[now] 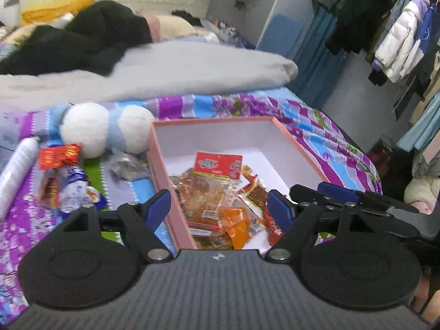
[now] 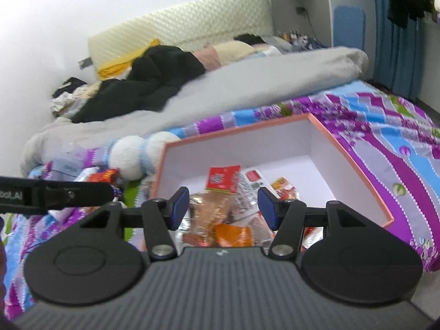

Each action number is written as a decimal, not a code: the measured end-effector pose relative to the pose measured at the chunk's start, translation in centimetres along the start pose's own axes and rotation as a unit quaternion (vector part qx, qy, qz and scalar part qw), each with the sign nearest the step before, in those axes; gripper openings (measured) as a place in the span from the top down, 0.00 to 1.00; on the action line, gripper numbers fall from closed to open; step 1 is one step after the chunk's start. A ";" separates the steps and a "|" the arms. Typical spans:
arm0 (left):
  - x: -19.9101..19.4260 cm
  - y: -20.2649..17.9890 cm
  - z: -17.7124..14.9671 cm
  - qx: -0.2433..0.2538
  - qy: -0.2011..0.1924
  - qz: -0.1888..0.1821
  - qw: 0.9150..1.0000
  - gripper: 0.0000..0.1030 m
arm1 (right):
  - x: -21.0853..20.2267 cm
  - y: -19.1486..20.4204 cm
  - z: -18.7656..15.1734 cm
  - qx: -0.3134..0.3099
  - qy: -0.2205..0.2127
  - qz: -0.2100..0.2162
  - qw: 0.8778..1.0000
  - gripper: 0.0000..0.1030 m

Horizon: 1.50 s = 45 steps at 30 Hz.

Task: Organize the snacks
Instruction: 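Lower both snacks into the pink box and open both grippers, then withdraw both open grippers and move toward snacks by the plush toy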

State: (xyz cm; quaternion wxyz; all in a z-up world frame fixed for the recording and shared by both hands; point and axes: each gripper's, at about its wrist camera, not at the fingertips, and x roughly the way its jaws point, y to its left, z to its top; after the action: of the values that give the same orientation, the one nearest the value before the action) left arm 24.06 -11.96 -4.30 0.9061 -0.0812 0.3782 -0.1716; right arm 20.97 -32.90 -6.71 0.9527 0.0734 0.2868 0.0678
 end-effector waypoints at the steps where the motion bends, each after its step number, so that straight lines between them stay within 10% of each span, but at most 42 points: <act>1: -0.9 0.2 -0.3 0.000 -0.006 0.006 1.000 0.20 | -0.6 0.5 -0.1 -0.004 -0.004 0.004 1.000 0.44; 9: -7.2 2.1 -2.6 -0.006 -0.043 0.036 0.998 0.15 | -3.9 3.3 -1.1 -0.023 -0.021 0.028 0.999 0.43; 13: -9.6 2.9 -3.8 -0.016 -0.056 0.043 0.997 0.15 | -5.0 4.6 -1.8 -0.032 -0.025 0.044 0.998 0.14; 45: -13.7 6.9 -11.4 -0.038 -0.053 0.110 0.992 0.12 | -6.1 11.7 -8.3 -0.087 0.020 0.115 0.989 0.14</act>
State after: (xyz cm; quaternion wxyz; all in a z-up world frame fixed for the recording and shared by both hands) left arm 8.63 -0.65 -5.19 0.9345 -0.0824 0.3423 -0.0521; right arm 10.28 -21.61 -8.17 0.9353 0.0216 0.2888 0.2031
